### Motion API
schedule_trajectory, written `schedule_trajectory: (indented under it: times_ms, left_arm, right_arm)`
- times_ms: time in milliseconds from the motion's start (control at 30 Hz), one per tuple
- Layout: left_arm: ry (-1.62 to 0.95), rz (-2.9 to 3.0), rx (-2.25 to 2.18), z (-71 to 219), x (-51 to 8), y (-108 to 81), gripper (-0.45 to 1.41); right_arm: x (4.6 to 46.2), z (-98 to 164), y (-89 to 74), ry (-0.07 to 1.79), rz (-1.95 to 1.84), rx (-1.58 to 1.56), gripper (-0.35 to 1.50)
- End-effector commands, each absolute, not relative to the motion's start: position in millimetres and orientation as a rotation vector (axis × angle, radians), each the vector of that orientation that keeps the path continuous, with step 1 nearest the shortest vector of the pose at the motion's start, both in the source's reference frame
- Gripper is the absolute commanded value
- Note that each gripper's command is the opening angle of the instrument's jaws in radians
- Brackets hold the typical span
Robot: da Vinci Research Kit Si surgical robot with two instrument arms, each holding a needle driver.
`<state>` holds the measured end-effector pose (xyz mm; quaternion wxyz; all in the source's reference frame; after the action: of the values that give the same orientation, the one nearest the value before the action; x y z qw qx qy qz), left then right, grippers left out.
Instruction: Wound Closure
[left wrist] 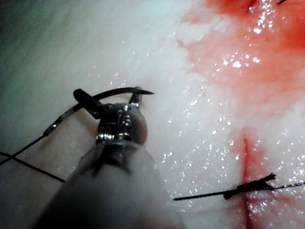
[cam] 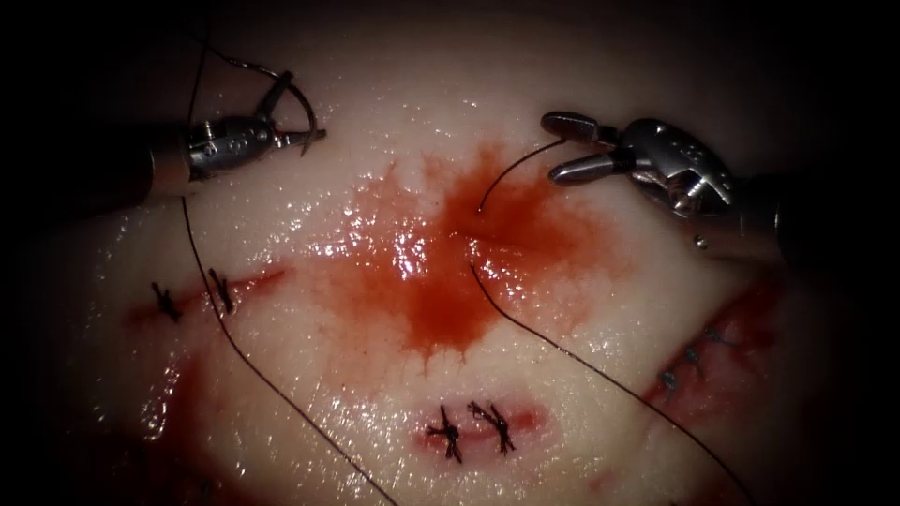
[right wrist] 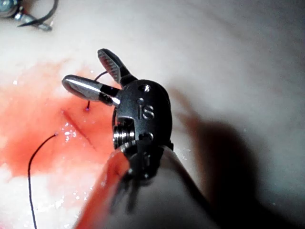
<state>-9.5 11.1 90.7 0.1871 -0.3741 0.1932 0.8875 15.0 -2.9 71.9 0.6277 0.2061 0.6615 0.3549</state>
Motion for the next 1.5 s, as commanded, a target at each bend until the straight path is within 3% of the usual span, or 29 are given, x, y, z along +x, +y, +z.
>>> schedule_trajectory:
  times_ms: [33, 167, 300, 533, 633, 667, 733, 800, 833, 933, 1133, 1500]
  left_arm:
    - [0.501, 2.483, -1.044, 90.3, -9.6, 11.0, 1.21]
    - [0.399, 2.464, -0.992, 87.8, -8.9, 9.6, 1.35]
    - [0.375, 2.469, -0.942, 84.5, -9.0, 6.9, 1.35]
    - [0.344, 2.489, -0.92, 78.7, -9.8, 3.2, 1.25]
    - [0.373, 2.518, -0.889, 76.5, -10.9, 2.1, 1.21]
    - [0.381, 2.529, -0.897, 76.0, -11.6, 1.8, 1.19]
    - [0.386, 2.553, -0.952, 75.3, -13.4, 1.1, 1.14]
    - [0.383, 2.577, -1.017, 75.0, -15.3, 0.7, 1.06]
    - [0.379, 2.582, -1.058, 75.1, -16.6, 0.3, 1.04]
    - [0.395, 2.596, -1.113, 75.4, -19.7, -0.6, 1.04]
    - [0.423, 2.612, -1.227, 75.6, -26.3, -3.2, 1.03]
    - [0.509, 2.766, -1.345, 74.8, -35.7, -9.5, 0.91]
  right_arm:
    - [14.2, 72.7, -3.4, 1.512, 0.82, 0.465, 1.33]
    - [12.2, 73.0, -3.7, 1.508, 0.833, 0.447, 1.35]
    - [10.6, 73.2, -3.6, 1.498, 0.839, 0.439, 1.35]
    - [8.7, 73.1, -3.2, 1.475, 0.86, 0.414, 1.37]
    - [8.1, 72.8, -3.3, 1.477, 0.759, 0.304, 1.25]
    - [8.0, 72.7, -3.3, 1.472, 0.724, 0.277, 1.18]
    - [7.5, 72.3, -3.3, 1.434, 0.66, 0.203, 0.66]
    - [7.1, 71.9, -3.1, 1.386, 0.613, 0.143, 0.27]
    - [7.0, 71.7, -2.9, 1.367, 0.608, 0.133, 0.26]
    - [6.4, 71.3, -2.5, 1.348, 0.601, 0.14, 0.34]
    - [6.1, 70.8, -1.9, 1.314, 0.588, 0.146, 1.03]
    - [8.0, 71.2, -2.8, 1.303, 0.581, 0.128, 1.35]
